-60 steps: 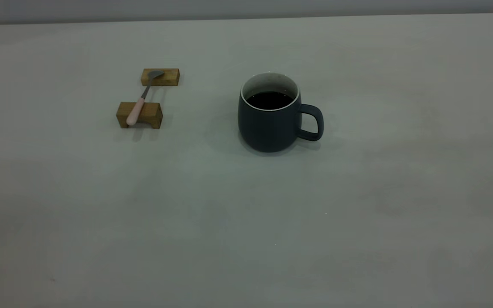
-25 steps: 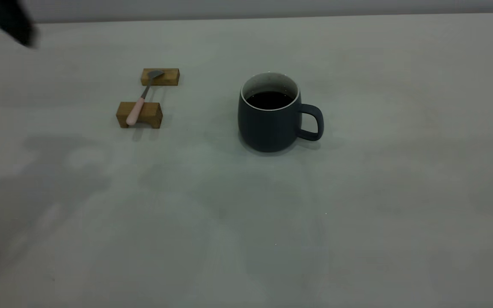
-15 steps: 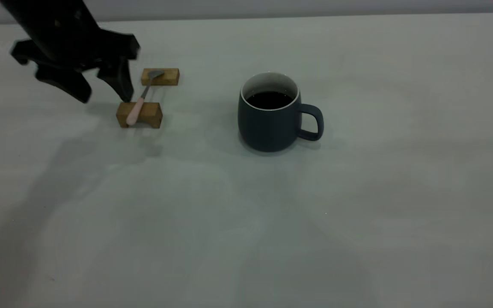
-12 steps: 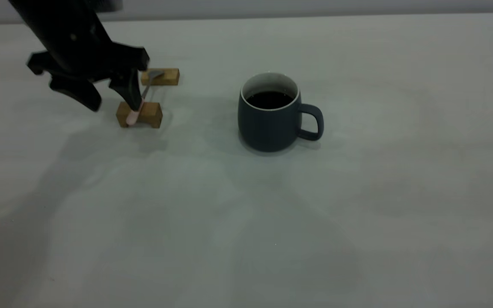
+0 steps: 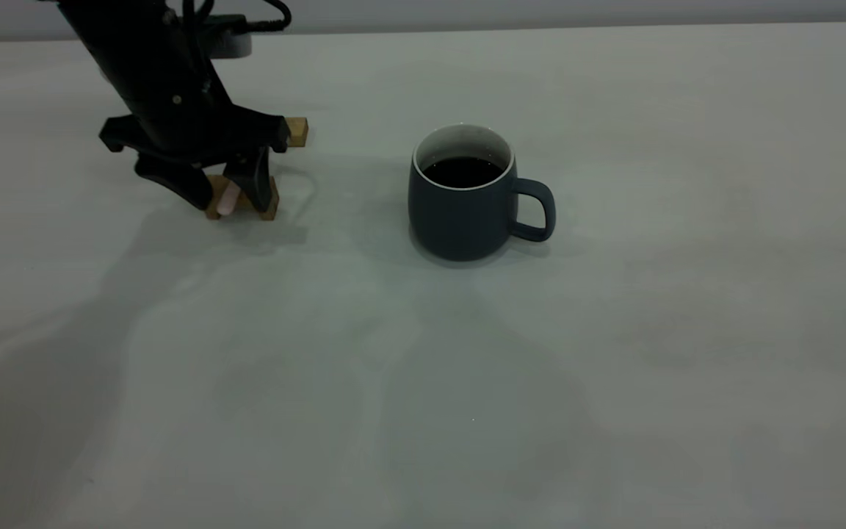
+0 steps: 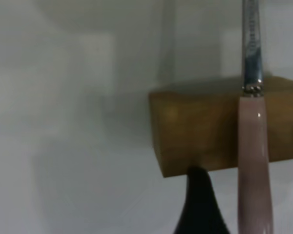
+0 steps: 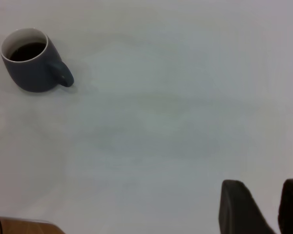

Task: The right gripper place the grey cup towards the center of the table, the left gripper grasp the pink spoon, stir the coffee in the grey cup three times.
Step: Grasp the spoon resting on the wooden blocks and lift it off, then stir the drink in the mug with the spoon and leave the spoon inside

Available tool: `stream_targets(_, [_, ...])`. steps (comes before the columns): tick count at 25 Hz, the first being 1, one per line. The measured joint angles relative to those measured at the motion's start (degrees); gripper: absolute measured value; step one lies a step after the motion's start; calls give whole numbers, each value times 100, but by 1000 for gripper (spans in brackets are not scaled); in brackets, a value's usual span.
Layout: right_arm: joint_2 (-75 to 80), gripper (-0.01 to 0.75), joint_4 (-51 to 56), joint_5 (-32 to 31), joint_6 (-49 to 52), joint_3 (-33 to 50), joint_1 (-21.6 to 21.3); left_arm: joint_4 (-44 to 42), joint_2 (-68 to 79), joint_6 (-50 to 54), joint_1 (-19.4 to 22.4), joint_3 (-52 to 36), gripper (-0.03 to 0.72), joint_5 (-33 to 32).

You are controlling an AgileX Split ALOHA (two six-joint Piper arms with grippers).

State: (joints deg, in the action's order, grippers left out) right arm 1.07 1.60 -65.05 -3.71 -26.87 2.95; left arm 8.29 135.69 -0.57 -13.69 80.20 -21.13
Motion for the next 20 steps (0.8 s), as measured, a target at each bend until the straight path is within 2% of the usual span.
stream_targets(3, [0, 238, 0, 0, 0, 0, 0, 107, 20, 12, -5, 18, 441, 0])
stream_targets(7, [0, 238, 0, 0, 0, 0, 0, 240, 50, 57, -5, 18, 188, -12])
stream_targets(8, [0, 238, 0, 0, 0, 0, 0, 240, 49, 57, -5, 25, 165, -58])
stream_targets(11, [0, 238, 0, 0, 0, 0, 0, 240, 46, 157, -5, 278, 168, -471])
stream_targets(15, [0, 238, 0, 0, 0, 0, 0, 417, -171, 727, -5, 987, 168, -1576])
stream_targets(17, [0, 238, 0, 0, 0, 0, 0, 843, -344, 1271, -5, 1377, 168, -2199])
stream_targets(20, [0, 238, 0, 0, 0, 0, 0, 2030, -552, 2386, -5, 1861, 168, -3339])
